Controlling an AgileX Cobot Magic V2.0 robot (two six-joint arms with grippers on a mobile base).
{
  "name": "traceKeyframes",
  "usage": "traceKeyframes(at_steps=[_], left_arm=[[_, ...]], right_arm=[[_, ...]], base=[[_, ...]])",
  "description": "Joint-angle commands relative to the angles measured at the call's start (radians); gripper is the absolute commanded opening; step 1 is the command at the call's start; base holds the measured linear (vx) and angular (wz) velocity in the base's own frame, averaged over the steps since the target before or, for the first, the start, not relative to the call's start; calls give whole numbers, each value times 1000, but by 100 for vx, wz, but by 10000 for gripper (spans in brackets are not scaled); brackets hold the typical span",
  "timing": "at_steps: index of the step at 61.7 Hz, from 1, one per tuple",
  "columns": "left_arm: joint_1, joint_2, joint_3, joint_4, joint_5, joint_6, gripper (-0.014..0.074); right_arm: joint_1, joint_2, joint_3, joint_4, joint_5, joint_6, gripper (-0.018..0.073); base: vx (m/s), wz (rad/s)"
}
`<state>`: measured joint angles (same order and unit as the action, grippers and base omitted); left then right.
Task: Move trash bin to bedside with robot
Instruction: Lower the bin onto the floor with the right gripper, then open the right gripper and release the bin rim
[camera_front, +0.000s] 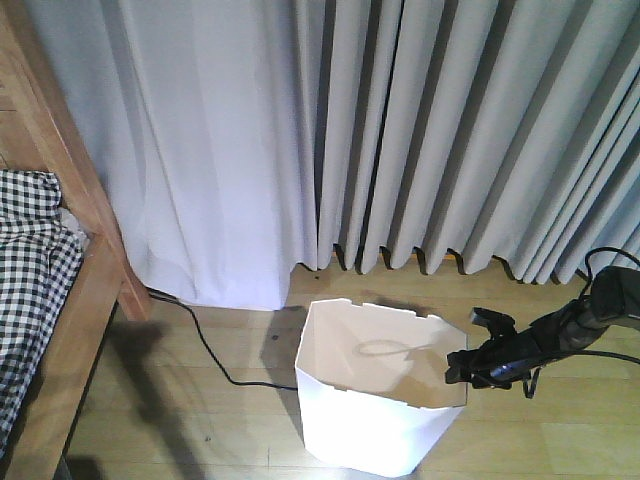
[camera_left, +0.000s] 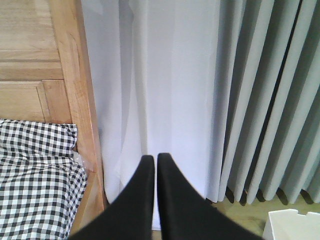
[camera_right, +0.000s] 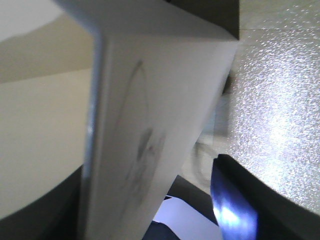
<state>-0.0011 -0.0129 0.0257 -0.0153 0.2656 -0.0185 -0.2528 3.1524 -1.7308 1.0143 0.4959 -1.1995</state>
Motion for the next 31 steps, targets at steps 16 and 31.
traceKeyframes(at_steps=[16, 31], left_arm=[[-2, -14, 19, -3, -69, -4, -6], [-2, -14, 19, -3, -69, -4, -6]], right_arm=[[-2, -67, -10, 55, -3, -21, 459], [-2, -194, 77, 154, -64, -170, 459]], base=[[0, 0], [0, 0]])
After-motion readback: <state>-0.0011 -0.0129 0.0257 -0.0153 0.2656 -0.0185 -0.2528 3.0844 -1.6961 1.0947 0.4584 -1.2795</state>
